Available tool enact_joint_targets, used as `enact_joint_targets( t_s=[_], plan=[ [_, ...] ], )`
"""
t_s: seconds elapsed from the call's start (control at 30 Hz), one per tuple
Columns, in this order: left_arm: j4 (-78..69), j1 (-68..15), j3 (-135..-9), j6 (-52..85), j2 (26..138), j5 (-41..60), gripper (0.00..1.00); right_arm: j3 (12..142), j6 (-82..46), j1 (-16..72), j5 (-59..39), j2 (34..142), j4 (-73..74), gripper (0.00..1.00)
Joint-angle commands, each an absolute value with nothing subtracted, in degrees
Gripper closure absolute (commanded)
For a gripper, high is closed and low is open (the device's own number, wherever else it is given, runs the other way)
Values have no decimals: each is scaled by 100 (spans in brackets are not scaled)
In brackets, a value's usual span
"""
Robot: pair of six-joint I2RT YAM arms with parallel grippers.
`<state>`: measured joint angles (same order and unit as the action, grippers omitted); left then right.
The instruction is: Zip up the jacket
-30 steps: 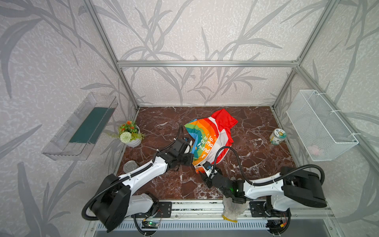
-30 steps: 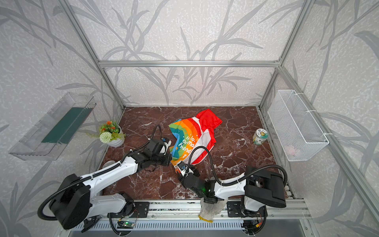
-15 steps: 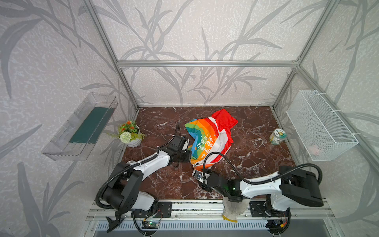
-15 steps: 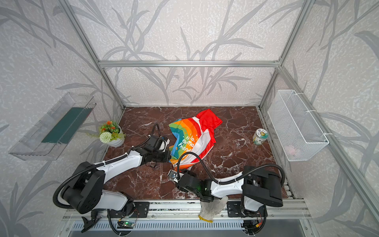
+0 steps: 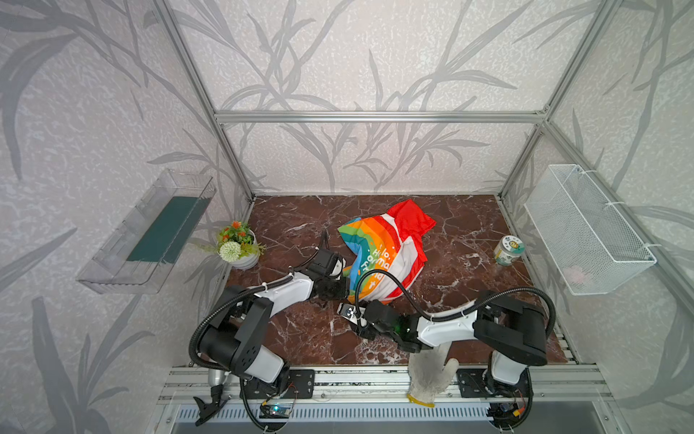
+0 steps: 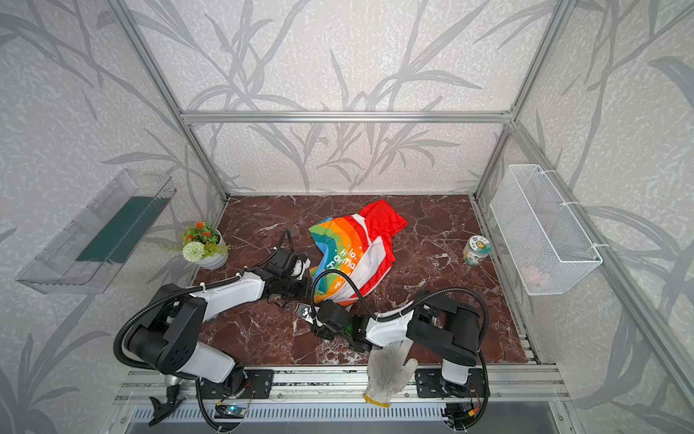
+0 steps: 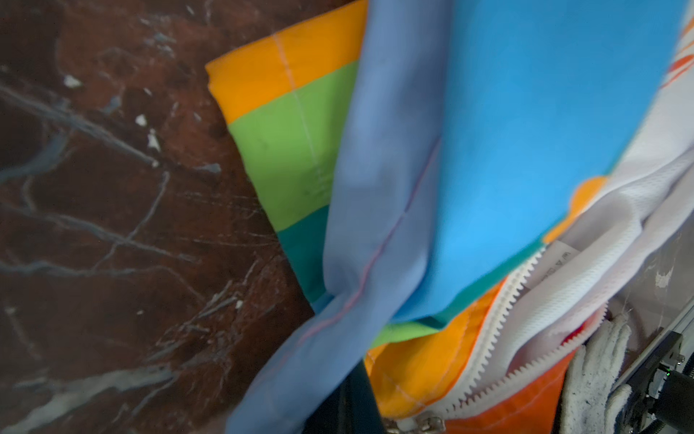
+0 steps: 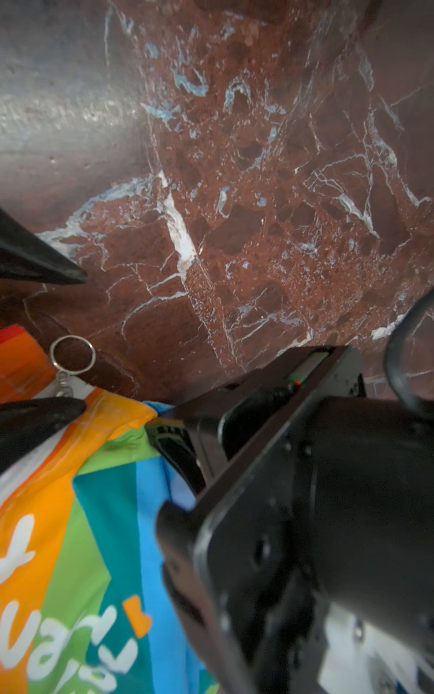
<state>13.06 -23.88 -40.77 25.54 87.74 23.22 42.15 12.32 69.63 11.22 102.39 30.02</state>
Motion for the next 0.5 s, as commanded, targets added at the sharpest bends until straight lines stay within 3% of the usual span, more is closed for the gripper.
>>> enact_joint_targets(
  t_s=[0.0, 0.47],
  plan=[
    [1235, -2315, -4192, 2685, 8879, 2496, 100, 4380, 1266, 6930, 861, 10387, 3068, 53],
    [1170, -2250, -4178, 2655, 8931, 2647, 100, 4601, 934, 6480, 628, 10766, 2807, 56]
  ],
)
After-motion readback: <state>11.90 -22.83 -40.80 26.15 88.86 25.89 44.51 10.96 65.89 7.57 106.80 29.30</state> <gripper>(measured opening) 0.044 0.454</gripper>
